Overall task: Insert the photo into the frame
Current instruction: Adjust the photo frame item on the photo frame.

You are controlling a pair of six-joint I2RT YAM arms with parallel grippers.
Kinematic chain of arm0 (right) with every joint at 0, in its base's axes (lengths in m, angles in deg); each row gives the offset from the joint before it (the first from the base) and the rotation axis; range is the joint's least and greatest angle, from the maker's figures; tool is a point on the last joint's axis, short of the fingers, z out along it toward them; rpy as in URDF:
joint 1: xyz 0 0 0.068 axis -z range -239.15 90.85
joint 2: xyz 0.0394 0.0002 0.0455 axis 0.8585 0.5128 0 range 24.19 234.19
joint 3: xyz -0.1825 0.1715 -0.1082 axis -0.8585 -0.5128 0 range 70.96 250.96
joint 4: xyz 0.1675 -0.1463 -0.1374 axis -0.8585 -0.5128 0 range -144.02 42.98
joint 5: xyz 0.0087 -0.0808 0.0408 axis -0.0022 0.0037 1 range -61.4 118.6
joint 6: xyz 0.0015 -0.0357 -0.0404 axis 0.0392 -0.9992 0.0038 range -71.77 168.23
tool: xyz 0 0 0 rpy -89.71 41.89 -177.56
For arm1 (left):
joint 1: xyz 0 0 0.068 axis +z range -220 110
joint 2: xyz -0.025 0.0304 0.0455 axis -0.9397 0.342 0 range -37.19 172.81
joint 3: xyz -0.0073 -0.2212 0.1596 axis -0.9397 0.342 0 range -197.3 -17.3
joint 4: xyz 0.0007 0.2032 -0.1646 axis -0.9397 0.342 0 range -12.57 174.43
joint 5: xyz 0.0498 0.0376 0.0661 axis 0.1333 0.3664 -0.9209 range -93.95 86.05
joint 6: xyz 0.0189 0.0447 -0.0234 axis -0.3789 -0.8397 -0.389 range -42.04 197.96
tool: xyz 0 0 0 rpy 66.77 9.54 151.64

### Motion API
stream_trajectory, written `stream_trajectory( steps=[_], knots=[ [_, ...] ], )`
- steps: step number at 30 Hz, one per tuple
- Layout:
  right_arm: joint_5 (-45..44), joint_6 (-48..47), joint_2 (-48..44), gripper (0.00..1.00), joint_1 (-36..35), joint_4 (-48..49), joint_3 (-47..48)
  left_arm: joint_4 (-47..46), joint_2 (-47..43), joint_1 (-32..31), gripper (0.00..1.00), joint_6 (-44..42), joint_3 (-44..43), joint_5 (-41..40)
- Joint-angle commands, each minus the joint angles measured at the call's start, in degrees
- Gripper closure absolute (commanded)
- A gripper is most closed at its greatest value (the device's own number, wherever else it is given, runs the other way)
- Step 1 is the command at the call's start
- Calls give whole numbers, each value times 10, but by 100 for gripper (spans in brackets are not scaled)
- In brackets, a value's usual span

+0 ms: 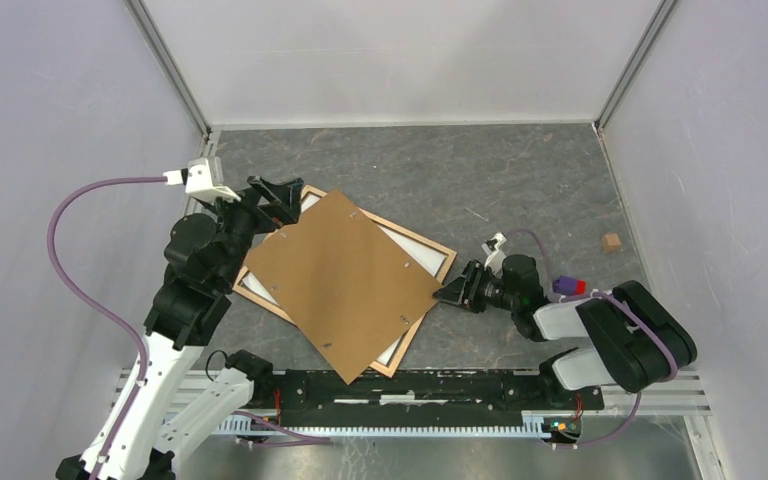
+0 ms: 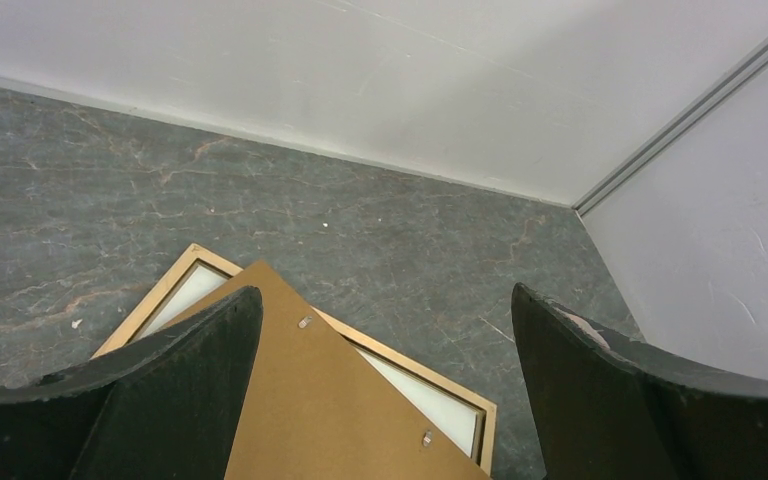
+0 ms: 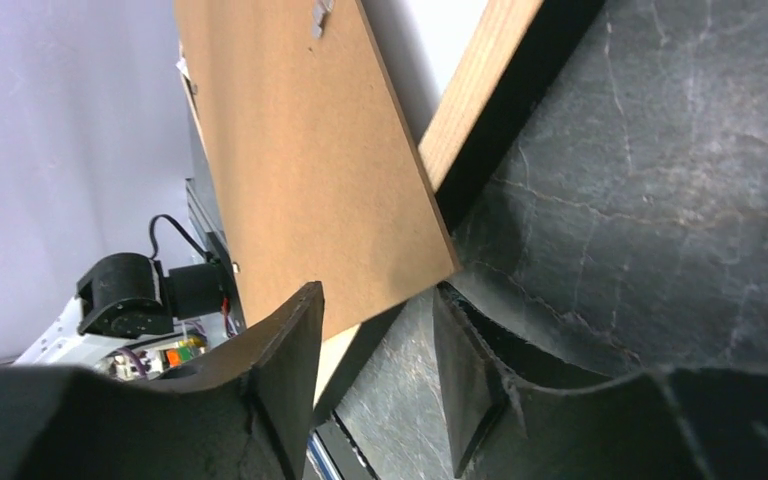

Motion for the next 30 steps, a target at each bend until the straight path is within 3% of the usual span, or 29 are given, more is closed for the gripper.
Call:
stream_trajectory(
  steps=[1, 9, 16, 30],
  knots=[
    [14, 42, 33, 53, 3, 131, -9, -21, 4, -2, 0, -19, -1, 5],
    [49, 62, 91, 80, 20, 205, -7, -21, 8, -3, 0, -19, 0, 5],
    [69, 7, 65, 99, 81, 132, 0, -20, 9, -3, 0, -17, -1, 9],
    [124, -248, 111, 100, 211, -242, 224, -20, 7, -4, 0, -13, -1, 17]
  ],
)
